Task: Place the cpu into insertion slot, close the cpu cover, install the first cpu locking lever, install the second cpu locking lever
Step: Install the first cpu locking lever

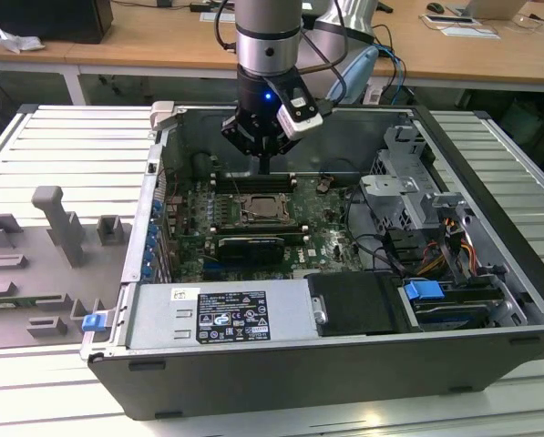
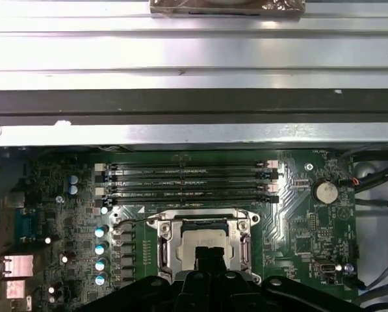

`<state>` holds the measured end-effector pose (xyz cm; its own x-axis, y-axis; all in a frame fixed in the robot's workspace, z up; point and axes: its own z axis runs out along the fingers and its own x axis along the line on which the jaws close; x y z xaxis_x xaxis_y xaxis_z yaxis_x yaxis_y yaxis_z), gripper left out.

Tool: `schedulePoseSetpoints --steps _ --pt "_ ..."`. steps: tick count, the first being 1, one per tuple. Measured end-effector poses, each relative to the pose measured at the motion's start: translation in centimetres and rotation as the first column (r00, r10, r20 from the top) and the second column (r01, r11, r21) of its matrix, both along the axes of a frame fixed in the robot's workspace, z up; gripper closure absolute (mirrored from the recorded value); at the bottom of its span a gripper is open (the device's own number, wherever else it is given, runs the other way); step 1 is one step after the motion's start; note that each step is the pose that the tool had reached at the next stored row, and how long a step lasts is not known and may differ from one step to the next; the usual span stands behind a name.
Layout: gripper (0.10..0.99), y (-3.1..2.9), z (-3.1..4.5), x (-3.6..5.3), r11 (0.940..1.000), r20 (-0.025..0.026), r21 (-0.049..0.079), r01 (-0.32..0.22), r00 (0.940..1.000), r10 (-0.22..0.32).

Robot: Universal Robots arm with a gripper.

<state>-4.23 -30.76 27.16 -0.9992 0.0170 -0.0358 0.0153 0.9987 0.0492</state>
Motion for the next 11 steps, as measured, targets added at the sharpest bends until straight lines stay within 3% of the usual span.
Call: schedulePoseSetpoints --steps 3,11 --pt "0.980 -0.01 -0.02 0.00 0.9996 -0.0104 0.000 -0.028 0.9996 0.028" --pt "0.980 -0.06 -0.10 -0.89 0.9987 -0.0110 0.006 -0.051 0.9986 0.051"
